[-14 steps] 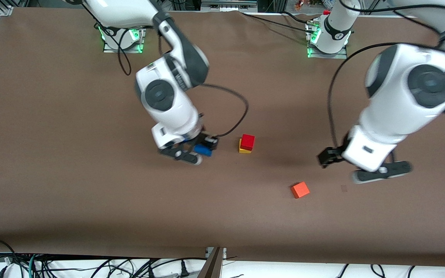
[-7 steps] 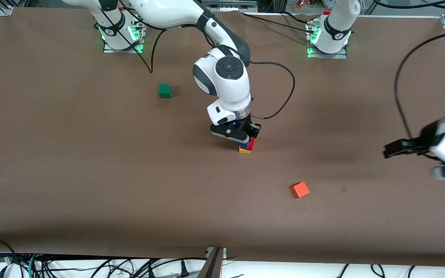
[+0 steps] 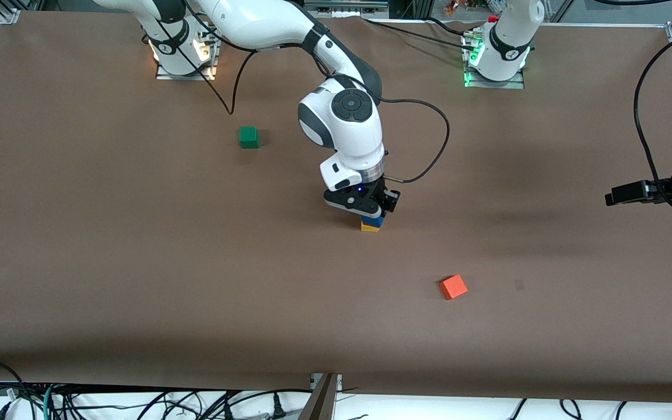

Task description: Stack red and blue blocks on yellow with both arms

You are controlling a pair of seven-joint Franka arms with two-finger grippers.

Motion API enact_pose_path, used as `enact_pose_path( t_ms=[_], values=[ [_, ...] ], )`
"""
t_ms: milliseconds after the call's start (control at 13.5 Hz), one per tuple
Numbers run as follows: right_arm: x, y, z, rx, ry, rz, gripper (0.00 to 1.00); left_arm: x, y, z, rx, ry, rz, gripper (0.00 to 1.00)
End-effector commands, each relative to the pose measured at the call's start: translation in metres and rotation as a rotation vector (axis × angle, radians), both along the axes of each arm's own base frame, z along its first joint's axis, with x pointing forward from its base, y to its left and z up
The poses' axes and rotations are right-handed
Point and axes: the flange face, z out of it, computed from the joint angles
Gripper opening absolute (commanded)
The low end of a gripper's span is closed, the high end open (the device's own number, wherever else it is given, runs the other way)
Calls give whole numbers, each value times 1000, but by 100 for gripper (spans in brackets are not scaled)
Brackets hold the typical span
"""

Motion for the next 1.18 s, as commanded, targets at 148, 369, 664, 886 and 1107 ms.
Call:
enact_pose_path(
  t_ms=[148, 369, 664, 886, 1107],
  values=[
    [-5, 7, 0, -17, 10, -22, 37, -42, -37, 15, 87, 5, -11, 100],
    [-5, 7, -7, -20, 14, -22, 49, -55, -35, 10, 87, -19, 0, 100],
    [-5, 8, -13, -20, 12, -21, 59, -62, -34, 0, 87, -48, 3, 100],
    [-3, 9, -11, -3, 1, -23, 100, -59, -31, -4, 84, -44, 0, 100],
    [1, -1, -2, -32, 41, -40, 100, -58, -29, -2, 84, -50, 2, 100]
  ],
)
